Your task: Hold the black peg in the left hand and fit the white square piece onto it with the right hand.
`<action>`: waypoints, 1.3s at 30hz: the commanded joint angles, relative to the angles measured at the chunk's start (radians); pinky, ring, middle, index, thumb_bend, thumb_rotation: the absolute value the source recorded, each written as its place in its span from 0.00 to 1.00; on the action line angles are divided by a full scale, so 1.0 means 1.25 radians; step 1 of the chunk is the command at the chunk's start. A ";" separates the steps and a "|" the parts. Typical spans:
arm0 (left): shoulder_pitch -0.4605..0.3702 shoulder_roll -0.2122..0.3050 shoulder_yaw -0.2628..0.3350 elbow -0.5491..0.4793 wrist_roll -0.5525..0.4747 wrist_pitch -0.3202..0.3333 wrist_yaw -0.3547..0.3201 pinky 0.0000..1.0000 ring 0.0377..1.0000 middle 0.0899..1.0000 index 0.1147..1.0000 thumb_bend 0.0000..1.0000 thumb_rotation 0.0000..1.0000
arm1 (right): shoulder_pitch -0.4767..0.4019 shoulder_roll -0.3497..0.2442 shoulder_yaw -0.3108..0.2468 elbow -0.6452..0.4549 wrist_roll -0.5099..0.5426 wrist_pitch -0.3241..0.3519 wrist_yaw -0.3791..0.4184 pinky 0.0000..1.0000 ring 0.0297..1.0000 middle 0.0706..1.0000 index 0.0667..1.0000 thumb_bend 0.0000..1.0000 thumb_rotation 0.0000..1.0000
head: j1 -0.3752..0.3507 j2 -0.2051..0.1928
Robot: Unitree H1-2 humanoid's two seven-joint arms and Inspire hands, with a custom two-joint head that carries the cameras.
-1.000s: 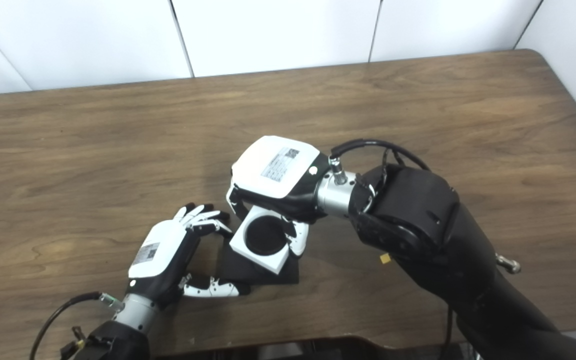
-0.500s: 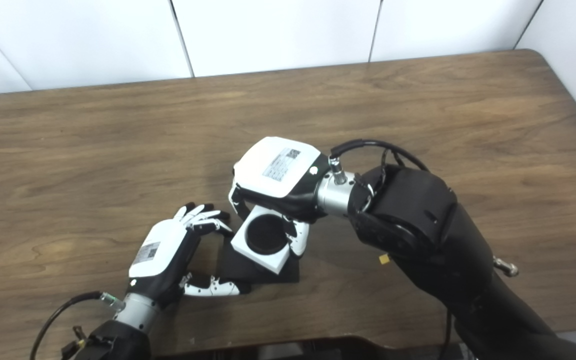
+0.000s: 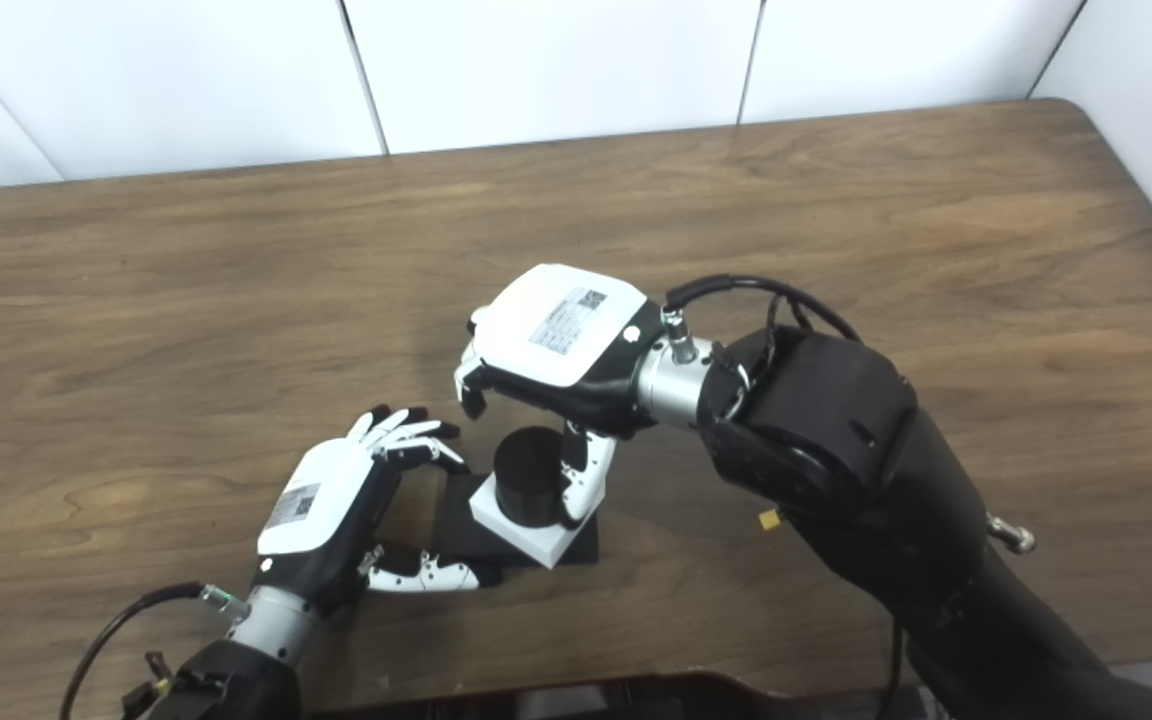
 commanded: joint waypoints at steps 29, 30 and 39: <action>-0.011 0.009 0.002 -0.014 0.056 0.007 -0.035 1.00 0.92 0.89 0.97 1.00 0.52 | -0.026 -0.010 -0.030 -0.011 -0.002 0.025 0.051 0.92 0.97 0.92 0.89 1.00 0.59 | 0.004 -0.005; -0.012 0.011 0.002 -0.016 0.052 0.006 -0.041 1.00 0.92 0.90 0.99 1.00 0.53 | -0.025 -0.011 -0.031 -0.010 -0.001 0.024 0.050 0.92 0.97 0.92 0.89 1.00 0.58 | 0.004 -0.005; -0.022 0.024 0.010 -0.029 0.036 0.016 -0.101 1.00 0.99 1.00 1.00 1.00 0.55 | -0.028 -0.010 -0.033 -0.004 0.003 0.019 0.046 0.93 0.98 0.92 0.90 1.00 0.57 | 0.008 -0.006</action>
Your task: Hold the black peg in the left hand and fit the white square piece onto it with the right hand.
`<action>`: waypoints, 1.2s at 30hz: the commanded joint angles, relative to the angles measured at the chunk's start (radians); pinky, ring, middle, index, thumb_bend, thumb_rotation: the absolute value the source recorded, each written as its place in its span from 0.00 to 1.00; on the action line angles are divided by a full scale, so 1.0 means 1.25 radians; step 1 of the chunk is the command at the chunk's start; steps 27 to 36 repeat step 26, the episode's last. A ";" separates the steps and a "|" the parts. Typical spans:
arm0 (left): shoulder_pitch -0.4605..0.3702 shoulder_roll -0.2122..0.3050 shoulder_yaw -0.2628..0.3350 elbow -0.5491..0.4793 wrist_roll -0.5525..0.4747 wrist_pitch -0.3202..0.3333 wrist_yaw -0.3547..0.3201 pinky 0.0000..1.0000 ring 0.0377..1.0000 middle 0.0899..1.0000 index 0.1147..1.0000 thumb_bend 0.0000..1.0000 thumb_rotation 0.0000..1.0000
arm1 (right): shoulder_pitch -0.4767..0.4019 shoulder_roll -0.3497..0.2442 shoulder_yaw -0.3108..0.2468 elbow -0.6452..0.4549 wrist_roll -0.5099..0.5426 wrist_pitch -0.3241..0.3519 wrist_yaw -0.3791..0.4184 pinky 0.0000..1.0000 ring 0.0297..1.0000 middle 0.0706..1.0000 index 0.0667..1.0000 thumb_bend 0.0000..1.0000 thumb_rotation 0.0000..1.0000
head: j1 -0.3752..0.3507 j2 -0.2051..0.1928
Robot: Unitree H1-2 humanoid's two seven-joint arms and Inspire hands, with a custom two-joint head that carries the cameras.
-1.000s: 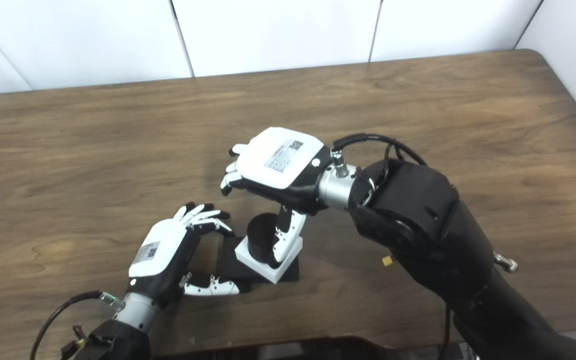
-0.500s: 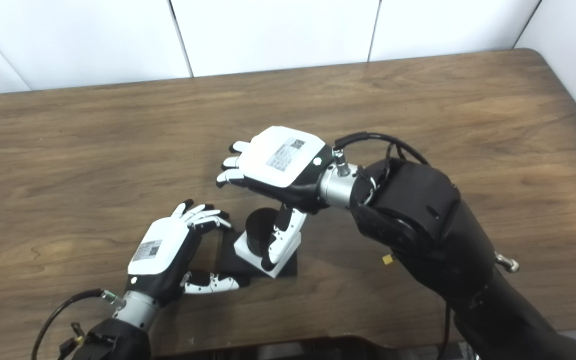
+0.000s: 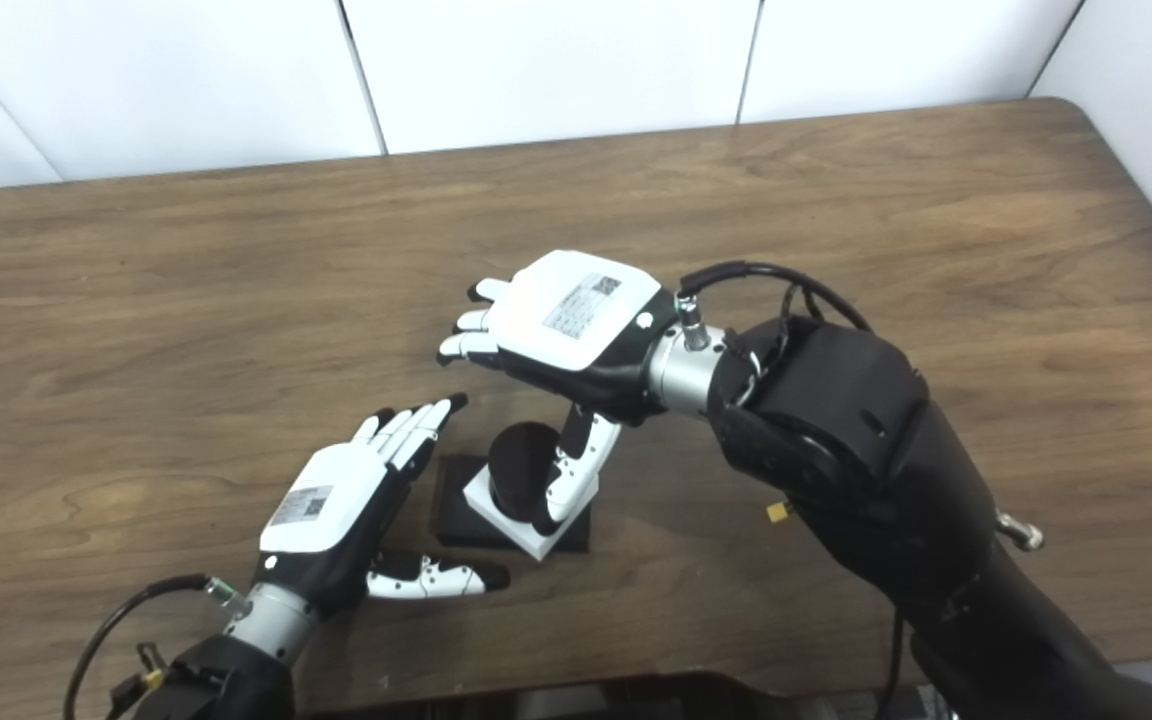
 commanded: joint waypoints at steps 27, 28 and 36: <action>-0.004 -0.100 0.366 -0.033 -0.676 0.007 0.207 1.00 1.00 1.00 1.00 0.83 0.89 | 0.355 0.145 -0.462 0.145 0.529 0.210 -0.454 1.00 1.00 1.00 1.00 0.68 1.00 | -0.001 -0.025; -0.004 -0.100 0.366 -0.033 -0.676 0.007 0.207 1.00 1.00 1.00 1.00 0.83 0.89 | 0.355 0.145 -0.462 0.145 0.529 0.210 -0.454 1.00 1.00 1.00 1.00 0.68 1.00 | -0.001 -0.025; -0.004 -0.100 0.366 -0.033 -0.676 0.007 0.207 1.00 1.00 1.00 1.00 0.83 0.89 | 0.355 0.145 -0.462 0.145 0.529 0.210 -0.454 1.00 1.00 1.00 1.00 0.68 1.00 | -0.001 -0.025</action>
